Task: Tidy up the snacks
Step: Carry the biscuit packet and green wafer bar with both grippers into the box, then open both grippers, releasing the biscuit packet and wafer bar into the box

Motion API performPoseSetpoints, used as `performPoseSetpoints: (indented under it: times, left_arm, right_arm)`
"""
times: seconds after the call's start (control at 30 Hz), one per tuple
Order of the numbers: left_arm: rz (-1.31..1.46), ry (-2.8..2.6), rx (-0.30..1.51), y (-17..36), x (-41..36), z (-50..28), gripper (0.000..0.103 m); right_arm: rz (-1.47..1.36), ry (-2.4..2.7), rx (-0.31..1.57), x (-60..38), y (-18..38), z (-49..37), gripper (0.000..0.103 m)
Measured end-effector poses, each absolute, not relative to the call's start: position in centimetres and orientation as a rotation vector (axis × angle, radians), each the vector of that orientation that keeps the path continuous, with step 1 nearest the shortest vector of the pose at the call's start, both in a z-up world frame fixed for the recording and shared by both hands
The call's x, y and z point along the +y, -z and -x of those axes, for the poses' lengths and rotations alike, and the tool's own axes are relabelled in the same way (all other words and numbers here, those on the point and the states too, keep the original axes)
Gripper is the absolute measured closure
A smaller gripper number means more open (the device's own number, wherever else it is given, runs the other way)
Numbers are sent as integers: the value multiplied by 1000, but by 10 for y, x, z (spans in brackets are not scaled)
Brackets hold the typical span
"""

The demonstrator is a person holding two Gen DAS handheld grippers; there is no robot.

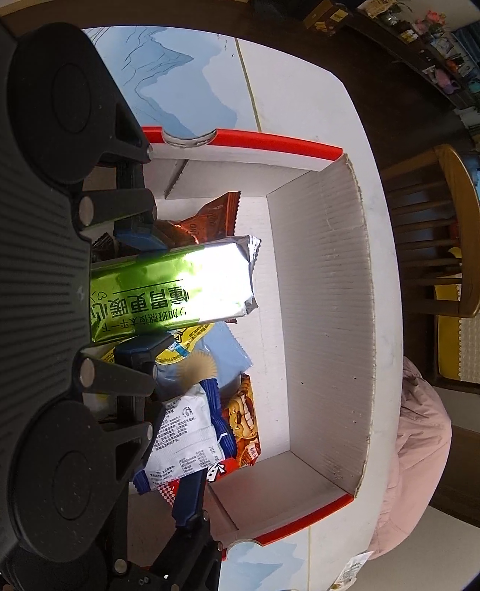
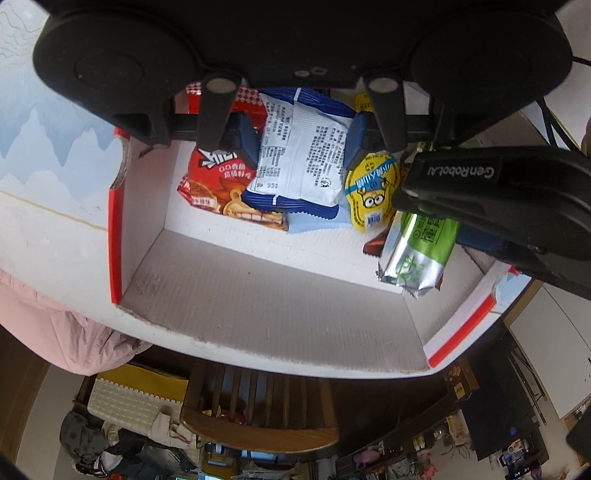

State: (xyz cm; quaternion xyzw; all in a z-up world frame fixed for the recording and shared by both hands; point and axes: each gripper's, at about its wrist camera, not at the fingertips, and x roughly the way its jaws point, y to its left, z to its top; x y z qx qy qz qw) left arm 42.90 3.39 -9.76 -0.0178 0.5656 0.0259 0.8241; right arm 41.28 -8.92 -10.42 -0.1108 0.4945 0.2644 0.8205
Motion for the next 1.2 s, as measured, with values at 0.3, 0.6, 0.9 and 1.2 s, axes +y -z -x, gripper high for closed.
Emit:
performPoseSetpoints:
  times: [0.3, 0.6, 0.9, 1.2]
  left_arm:
    - [76, -44, 1175, 92, 39, -421, 57]
    - [123, -36, 1110, 63, 50, -393, 54]
    - [168, -47, 1001, 20, 67, -343, 47]
    - [192, -71, 944, -6, 88, -287, 45]
  right_arm:
    - [220, -552, 1082, -94, 106, -414, 54]
    - [186, -545, 1043, -96, 86, -401, 31]
    - [156, -579, 955, -97, 45, -370, 14]
    - [169, -621, 862, -88, 11, -320, 8]
